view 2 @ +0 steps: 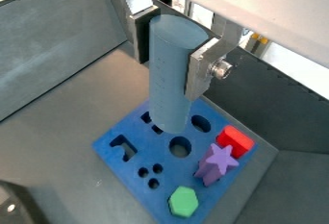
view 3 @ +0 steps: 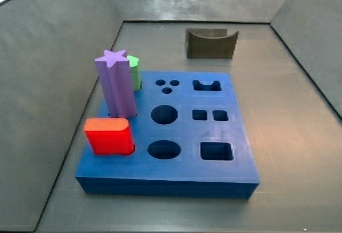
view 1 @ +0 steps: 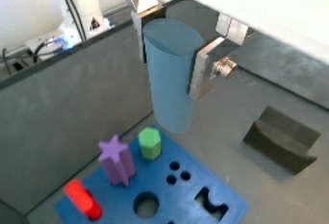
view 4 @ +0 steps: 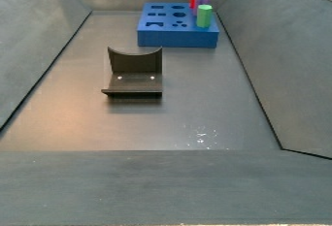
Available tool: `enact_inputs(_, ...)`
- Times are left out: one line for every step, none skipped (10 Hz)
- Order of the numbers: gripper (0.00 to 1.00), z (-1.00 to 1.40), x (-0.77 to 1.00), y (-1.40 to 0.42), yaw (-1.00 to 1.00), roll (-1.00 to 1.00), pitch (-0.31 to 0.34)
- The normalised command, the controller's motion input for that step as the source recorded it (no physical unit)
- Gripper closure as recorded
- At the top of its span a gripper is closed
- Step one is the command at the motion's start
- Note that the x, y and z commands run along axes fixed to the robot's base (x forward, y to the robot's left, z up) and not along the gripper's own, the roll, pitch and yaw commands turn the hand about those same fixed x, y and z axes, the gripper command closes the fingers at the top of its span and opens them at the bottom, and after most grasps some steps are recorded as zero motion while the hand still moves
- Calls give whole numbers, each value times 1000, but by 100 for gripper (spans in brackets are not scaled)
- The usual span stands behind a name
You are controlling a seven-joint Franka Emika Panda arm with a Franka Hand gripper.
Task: Pick up the oval object. Move up. Place the oval object on the fixture. Regrasp the oval object. Move to above the board. Insert the oval object.
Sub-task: Insert the oval object.
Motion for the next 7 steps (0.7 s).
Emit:
enact_inputs(100,-749,200,-591,74,-19,-114)
enact_inputs(100,-931,331,-654,89,-7,-119)
enact_inputs(100,-977,329,-629,100,0,-117)
enact_inputs(100,-1000,283,-591,106,0,-106)
enact_inputs(100,-909,103,-551,114,3,-149)
enact_inputs(100,-883,0,-471,114,29,-163)
enact_inputs(100,-834,-77,-340,106,0,-180)
